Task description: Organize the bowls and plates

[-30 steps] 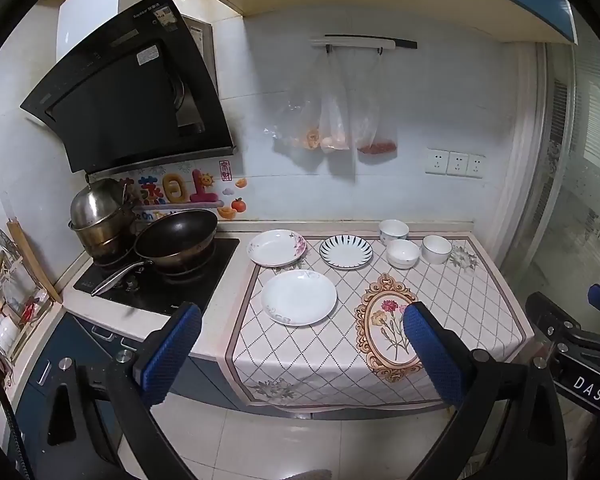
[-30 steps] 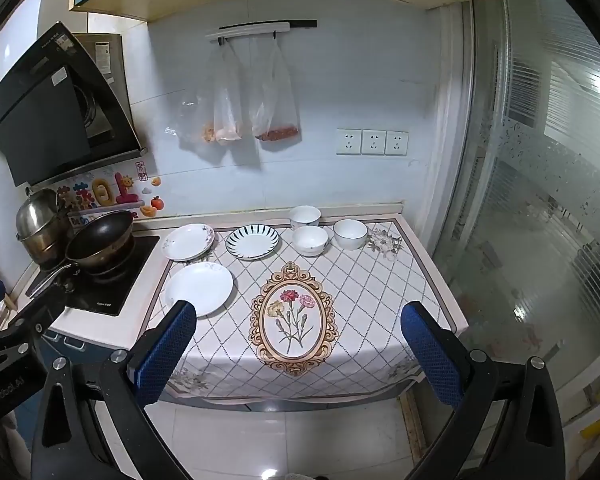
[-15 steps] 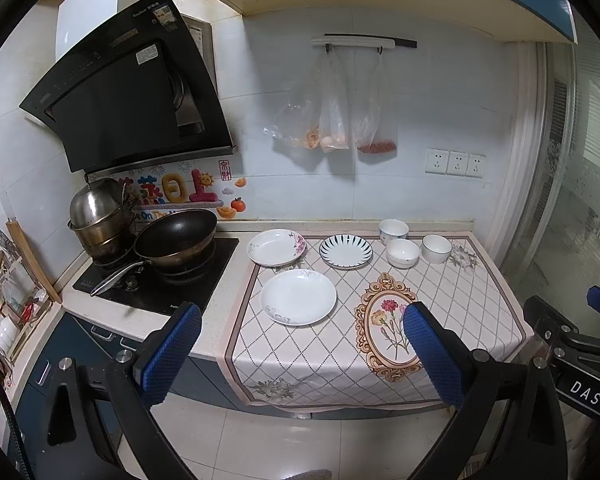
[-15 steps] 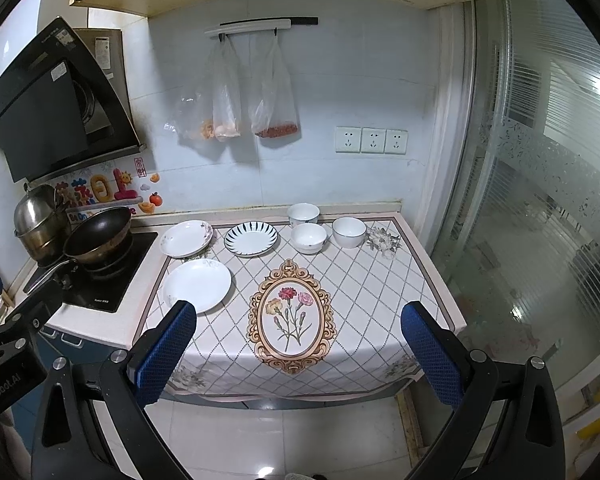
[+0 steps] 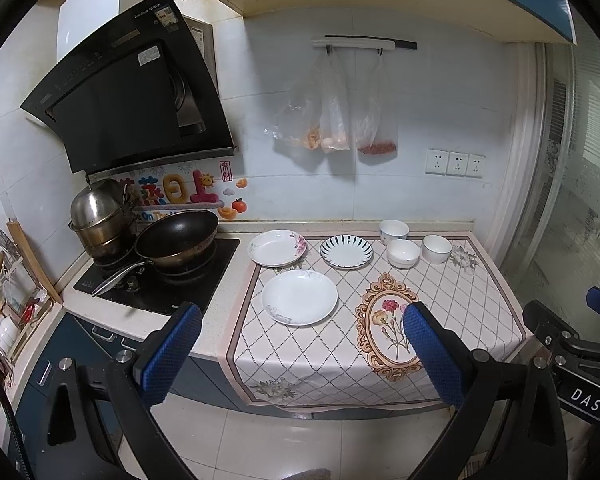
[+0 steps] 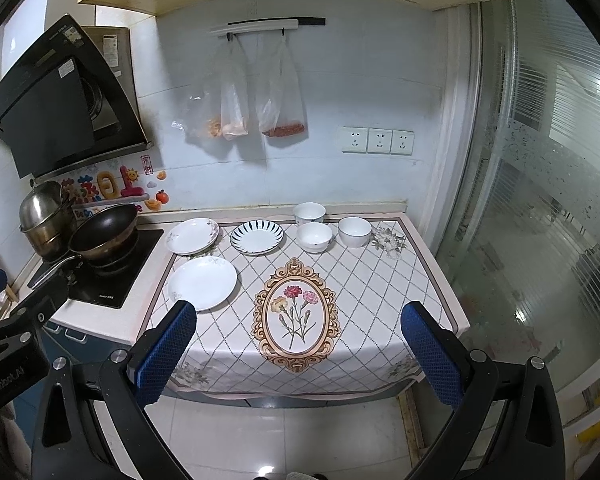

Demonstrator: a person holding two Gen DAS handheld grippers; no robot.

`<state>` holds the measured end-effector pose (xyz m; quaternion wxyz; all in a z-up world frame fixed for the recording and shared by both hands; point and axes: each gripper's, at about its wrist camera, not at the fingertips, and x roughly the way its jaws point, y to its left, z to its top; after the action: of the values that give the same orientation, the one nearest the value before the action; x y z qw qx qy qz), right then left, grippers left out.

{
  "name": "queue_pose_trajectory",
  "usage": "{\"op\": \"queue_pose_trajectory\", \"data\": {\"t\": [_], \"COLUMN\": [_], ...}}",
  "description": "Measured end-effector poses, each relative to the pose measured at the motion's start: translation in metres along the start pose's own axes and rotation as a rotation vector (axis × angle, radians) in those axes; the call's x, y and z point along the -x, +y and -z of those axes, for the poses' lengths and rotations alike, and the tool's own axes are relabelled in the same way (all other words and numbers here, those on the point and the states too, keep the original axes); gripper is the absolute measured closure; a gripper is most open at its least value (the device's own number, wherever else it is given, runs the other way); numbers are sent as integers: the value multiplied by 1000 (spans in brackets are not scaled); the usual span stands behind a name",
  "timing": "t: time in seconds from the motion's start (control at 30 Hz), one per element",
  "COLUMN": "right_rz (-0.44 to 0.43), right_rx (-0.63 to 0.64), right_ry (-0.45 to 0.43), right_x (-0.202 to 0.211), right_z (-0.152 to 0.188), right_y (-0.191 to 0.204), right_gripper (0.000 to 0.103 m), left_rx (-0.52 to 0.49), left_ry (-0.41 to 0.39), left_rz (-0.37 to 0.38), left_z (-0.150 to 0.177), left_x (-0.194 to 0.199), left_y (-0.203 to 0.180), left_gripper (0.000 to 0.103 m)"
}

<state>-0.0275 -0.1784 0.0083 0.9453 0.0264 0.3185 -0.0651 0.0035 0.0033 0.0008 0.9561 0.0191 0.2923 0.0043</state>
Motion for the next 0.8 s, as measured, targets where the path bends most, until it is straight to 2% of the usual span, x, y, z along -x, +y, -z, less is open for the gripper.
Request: {"op": "queue_pose_trajectory", "data": {"t": [0.8], "right_rz": [0], "right_rx": [-11], "right_ry": [-6], "right_x": [7], "right_z": [-1], "right_y": [0], "right_gripper": [0], "left_rx": [-3], "left_ry": [-2], "left_rz": [-1], "left_z": [-1], "left_x": [2], "left_y": [0], "left_gripper": [0]}}
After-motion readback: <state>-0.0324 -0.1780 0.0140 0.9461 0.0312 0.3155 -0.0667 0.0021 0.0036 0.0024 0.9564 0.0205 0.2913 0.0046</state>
